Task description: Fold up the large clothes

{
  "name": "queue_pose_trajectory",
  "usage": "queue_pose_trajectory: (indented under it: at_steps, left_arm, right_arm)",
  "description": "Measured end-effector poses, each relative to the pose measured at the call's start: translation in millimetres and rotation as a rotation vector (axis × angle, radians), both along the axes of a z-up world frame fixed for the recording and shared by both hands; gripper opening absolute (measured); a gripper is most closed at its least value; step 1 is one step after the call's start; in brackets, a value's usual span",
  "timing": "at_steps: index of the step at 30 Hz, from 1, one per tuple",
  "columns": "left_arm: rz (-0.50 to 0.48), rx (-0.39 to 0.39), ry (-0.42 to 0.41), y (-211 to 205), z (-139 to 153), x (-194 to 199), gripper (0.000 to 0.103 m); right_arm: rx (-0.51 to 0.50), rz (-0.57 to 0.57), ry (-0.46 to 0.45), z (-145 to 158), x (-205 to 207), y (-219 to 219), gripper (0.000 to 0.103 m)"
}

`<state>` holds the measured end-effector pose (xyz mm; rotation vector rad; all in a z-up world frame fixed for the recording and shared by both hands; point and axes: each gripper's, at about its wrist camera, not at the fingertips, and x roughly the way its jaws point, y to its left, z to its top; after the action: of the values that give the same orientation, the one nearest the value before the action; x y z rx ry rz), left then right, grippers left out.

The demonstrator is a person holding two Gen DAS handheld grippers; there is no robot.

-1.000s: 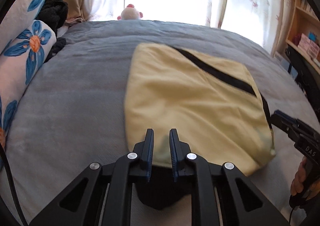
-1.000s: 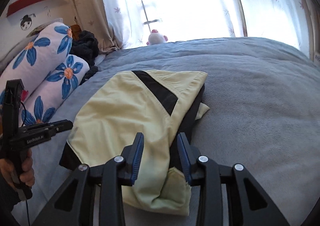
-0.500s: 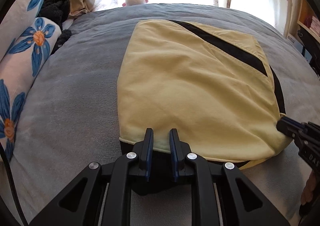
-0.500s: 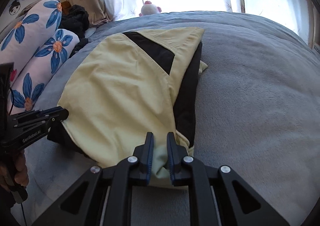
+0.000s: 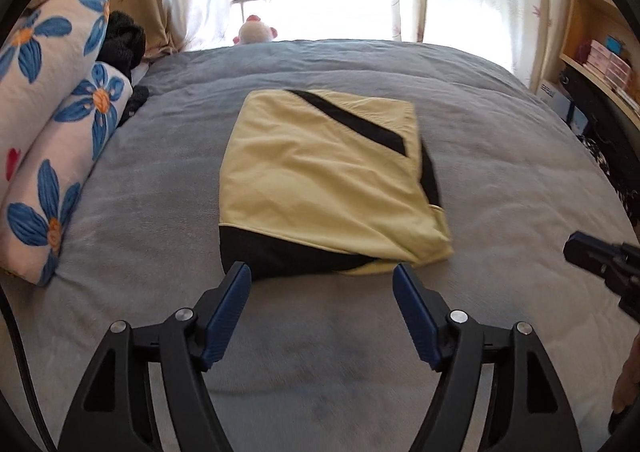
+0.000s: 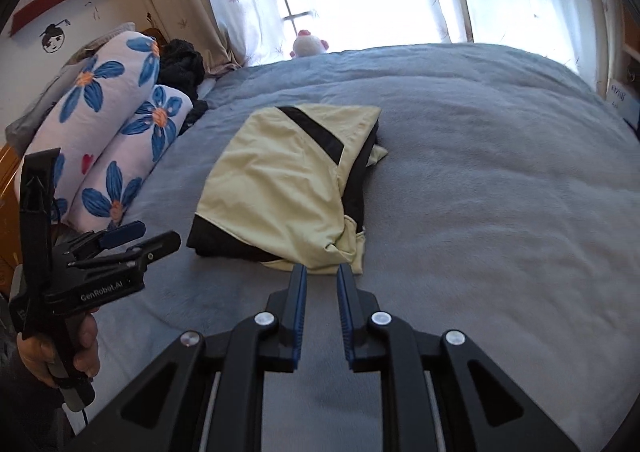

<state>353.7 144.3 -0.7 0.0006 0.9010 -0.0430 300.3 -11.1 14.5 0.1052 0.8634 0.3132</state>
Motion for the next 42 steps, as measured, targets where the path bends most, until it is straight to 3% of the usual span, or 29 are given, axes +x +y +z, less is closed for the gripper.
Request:
queue_pose_trajectory:
  at_steps: [4, 9, 16, 19, 23, 28, 36, 42]
  left_arm:
    - [-0.012, -0.009, -0.022, -23, 34, -47, 0.077]
    - [-0.023, -0.03, -0.044, -51, 70, -104, 0.078]
    - [-0.046, -0.022, -0.081, -86, 104, -174, 0.085]
    - [-0.05, -0.02, -0.094, -102, 108, -206, 0.091]
    - [-0.035, -0.029, -0.089, -117, 102, -235, 0.092]
    - [-0.01, -0.027, -0.09, -138, 83, -273, 0.092]
    - [0.047, 0.001, -0.071, -164, 62, -307, 0.092]
    - [0.053, 0.012, -0.075, -176, 60, -325, 0.092]
  right_arm:
    - [-0.021, -0.008, -0.033, 38, -47, -24, 0.031]
    - [0.003, -0.008, -0.043, 76, -101, -57, 0.036]
    - [-0.02, -0.01, -0.064, 105, -168, -83, 0.052]
    - [-0.034, -0.015, -0.057, 102, -192, -89, 0.055]
    - [-0.058, -0.032, -0.039, 90, -220, -97, 0.055]
    - [-0.071, -0.105, -0.042, 67, -252, -110, 0.072]
    - [-0.128, -0.209, -0.049, 34, -287, -111, 0.087]
    - [-0.139, -0.264, -0.076, 27, -301, -108, 0.088]
